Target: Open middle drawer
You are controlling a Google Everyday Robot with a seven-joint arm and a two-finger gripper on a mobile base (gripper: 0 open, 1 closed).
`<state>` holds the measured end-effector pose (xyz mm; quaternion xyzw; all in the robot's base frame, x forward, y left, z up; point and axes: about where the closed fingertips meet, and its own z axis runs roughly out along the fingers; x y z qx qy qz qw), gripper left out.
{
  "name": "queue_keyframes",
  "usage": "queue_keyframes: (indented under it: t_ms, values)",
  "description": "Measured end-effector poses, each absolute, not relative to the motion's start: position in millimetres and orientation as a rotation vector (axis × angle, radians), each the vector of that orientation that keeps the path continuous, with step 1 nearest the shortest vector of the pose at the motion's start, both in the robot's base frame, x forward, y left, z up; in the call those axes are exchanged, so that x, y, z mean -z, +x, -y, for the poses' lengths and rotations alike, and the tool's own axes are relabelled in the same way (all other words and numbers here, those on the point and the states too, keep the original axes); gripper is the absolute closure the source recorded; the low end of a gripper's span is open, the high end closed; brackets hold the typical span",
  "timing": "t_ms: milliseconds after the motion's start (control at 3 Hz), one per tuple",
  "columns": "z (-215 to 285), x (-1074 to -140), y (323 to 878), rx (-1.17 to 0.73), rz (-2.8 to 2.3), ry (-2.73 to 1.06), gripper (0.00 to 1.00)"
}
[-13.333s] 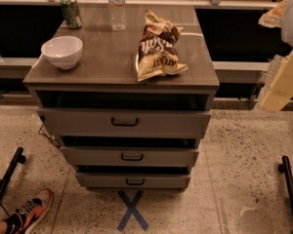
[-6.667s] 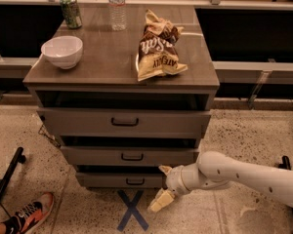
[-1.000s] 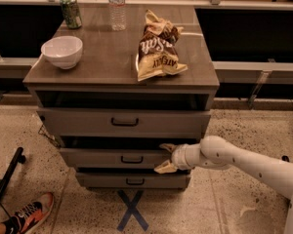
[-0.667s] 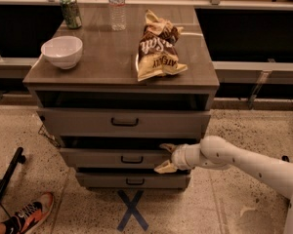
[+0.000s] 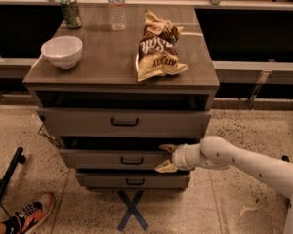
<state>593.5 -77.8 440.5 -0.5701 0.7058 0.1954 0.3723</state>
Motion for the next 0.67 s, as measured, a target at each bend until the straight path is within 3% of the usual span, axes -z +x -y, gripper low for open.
queue_keyframes:
  t_ms: [667]
  values:
    - [94.2,-429.7,561.7,-0.536,-1.839,-1.468,0.39]
